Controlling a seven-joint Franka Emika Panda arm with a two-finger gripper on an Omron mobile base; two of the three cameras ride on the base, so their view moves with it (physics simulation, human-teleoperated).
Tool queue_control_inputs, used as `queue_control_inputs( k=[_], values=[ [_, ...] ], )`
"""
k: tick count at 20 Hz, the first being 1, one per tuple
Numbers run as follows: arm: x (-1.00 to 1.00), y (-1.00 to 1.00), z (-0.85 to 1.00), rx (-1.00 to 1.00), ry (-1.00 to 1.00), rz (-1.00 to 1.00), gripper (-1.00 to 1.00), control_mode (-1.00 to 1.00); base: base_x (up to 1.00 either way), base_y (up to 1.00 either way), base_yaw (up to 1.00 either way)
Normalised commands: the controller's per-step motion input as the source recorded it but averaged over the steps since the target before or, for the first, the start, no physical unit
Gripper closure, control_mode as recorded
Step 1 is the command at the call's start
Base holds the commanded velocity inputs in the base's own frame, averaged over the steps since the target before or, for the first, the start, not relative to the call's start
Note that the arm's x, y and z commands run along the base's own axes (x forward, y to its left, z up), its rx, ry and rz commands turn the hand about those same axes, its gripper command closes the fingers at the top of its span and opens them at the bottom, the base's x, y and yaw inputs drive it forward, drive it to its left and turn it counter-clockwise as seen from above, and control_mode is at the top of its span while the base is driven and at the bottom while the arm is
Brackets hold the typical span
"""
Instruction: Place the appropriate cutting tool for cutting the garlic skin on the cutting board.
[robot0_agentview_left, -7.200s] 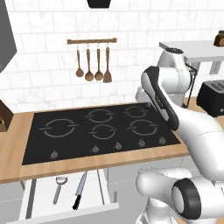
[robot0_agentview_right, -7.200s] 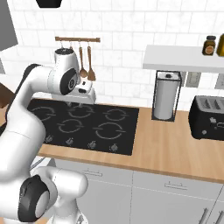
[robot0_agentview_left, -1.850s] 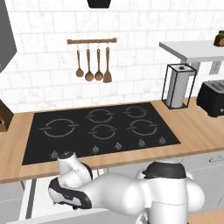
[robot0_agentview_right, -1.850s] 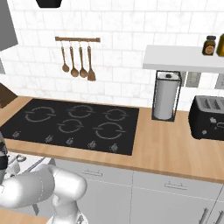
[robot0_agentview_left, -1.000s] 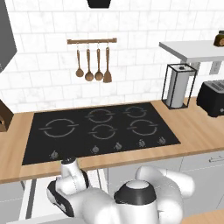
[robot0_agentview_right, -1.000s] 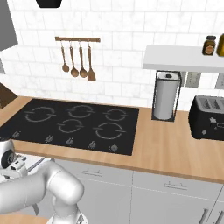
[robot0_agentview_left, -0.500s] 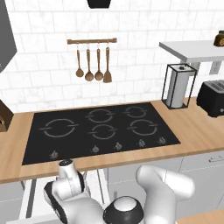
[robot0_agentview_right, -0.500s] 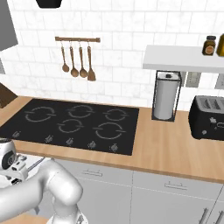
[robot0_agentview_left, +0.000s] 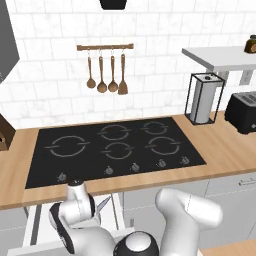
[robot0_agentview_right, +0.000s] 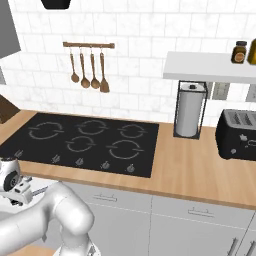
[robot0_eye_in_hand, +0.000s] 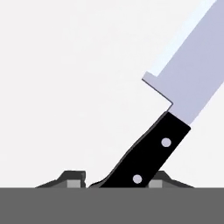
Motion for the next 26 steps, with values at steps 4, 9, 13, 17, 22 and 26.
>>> queue_control_inputs(
  k=[4,9,13,17,22,26],
  values=[
    [-0.39,0.01,0.25,0.0,0.0,-0.27,1.0,-1.0,0.0,0.0,0.0],
    [-0.76,0.07,0.73,-0.01,0.0,-0.24,1.0,-1.0,0.0,0.0,0.0],
    [-0.67,0.38,0.99,-0.06,0.0,-0.24,1.0,-1.0,0.0,0.0,0.0],
    [-0.52,0.58,1.0,-0.15,0.0,-0.25,1.0,-1.0,0.0,0.0,0.0],
    [-0.61,0.2,1.0,-0.17,0.0,-0.32,1.0,-1.0,0.0,0.0,0.0],
    [-0.19,-0.24,1.0,-0.18,0.05,-0.27,1.0,-1.0,0.0,0.0,0.0]
  ],
)
